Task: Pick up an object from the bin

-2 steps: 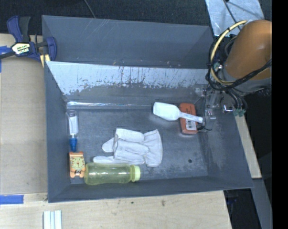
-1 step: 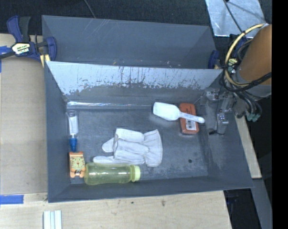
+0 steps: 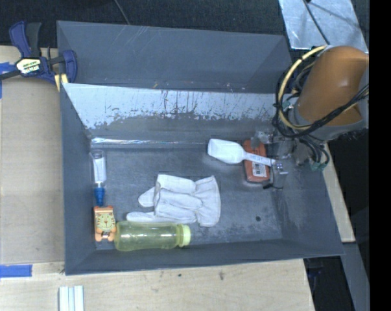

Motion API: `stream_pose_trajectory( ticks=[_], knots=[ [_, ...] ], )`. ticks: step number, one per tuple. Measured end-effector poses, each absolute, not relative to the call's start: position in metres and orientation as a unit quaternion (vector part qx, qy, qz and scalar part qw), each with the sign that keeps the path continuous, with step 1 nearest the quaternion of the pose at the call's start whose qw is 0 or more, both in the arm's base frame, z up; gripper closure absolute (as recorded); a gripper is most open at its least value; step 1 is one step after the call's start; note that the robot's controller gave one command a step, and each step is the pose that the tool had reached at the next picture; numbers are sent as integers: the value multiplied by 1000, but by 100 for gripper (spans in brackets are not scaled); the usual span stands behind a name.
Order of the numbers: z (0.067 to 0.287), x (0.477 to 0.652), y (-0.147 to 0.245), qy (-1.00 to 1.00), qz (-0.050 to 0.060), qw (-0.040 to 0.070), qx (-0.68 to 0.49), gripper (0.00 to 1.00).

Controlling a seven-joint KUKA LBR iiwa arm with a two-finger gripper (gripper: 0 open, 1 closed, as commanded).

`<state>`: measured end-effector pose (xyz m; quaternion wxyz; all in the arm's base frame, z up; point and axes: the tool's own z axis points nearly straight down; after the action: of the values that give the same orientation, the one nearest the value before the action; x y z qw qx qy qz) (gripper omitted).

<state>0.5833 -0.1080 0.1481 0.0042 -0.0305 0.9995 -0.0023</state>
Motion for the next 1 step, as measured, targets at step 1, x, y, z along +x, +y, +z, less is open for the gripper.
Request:
stream_pose_trajectory(
  ticks=[1],
  knots=[
    [125, 597, -81, 996, 2, 1, -87, 0]
  ],
)
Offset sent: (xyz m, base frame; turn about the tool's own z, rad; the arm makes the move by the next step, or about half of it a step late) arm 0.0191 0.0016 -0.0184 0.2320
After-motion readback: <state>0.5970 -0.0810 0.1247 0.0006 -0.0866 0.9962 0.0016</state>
